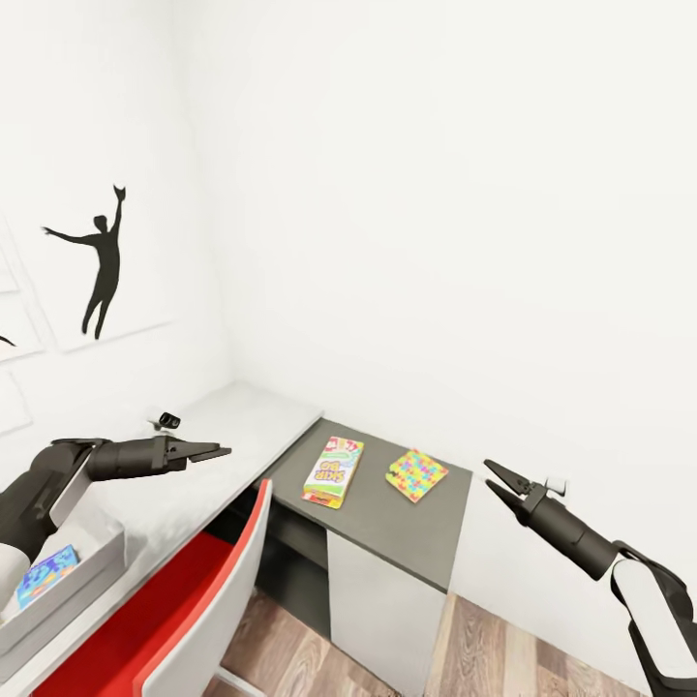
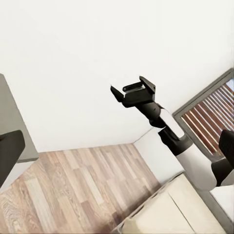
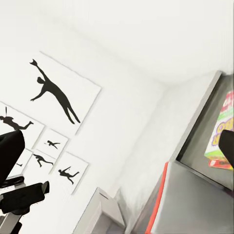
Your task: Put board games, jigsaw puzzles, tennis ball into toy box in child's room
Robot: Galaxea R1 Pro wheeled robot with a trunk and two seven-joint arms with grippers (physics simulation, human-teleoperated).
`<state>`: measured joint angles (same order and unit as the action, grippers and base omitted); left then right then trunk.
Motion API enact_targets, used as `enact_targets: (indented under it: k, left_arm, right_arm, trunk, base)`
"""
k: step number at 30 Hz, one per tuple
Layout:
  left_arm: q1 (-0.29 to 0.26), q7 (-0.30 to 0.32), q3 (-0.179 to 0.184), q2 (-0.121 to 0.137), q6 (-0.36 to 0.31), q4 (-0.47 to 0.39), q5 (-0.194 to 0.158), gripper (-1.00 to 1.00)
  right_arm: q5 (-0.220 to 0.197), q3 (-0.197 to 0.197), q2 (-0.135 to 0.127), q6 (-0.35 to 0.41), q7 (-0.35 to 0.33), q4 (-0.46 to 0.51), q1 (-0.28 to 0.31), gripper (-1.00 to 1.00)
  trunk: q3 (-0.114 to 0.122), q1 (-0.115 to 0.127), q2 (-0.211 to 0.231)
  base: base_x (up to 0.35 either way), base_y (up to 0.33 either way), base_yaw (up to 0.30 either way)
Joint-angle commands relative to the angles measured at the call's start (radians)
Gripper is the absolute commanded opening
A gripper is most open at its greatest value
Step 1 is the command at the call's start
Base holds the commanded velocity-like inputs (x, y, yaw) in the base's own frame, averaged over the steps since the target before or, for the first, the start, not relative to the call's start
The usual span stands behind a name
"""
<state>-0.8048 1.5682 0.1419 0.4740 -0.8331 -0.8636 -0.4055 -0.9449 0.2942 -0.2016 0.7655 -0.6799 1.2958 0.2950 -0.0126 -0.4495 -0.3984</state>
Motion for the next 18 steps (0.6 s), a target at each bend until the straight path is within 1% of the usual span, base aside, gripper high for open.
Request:
enact_targets:
  k: [1, 5, 15, 18]
  left_arm:
    - [-0.001, 0.003, 0.004, 0.001, -0.011, 0.0, -0.004, 1.0]
    - [-0.001, 0.003, 0.004, 0.001, -0.011, 0.001, -0.004, 1.0]
    - [-0.001, 0.003, 0.004, 0.002, -0.011, 0.002, -0.003, 1.0]
    - [-0.001, 0.003, 0.004, 0.002, -0.011, 0.002, -0.004, 1.0]
  right_arm:
    - [-0.002, 0.002, 0.0, 0.006, -0.001, -0.002, 0.001, 1.0]
    - [-0.001, 0.011, 0.0, 0.006, -0.001, -0.011, 0.001, 1.0]
    - [-0.001, 0.015, -0.002, 0.006, 0.004, -0.035, 0.001, 1.0]
    - [0.0, 0.016, -0.003, 0.005, 0.007, -0.056, 0.002, 1.0]
  trunk:
    - [-0.002, -0.001, -0.002]
    - [-0.004, -0.001, -0.002]
    - [-0.009, -0.001, -0.002]
    - [-0.01, -0.001, -0.002]
  base:
    - [0.0, 0.0, -0.258]
    - [0.0, 0.0, -0.258]
    - [0.0, 0.0, -0.258]
    - [0.0, 0.0, -0.258]
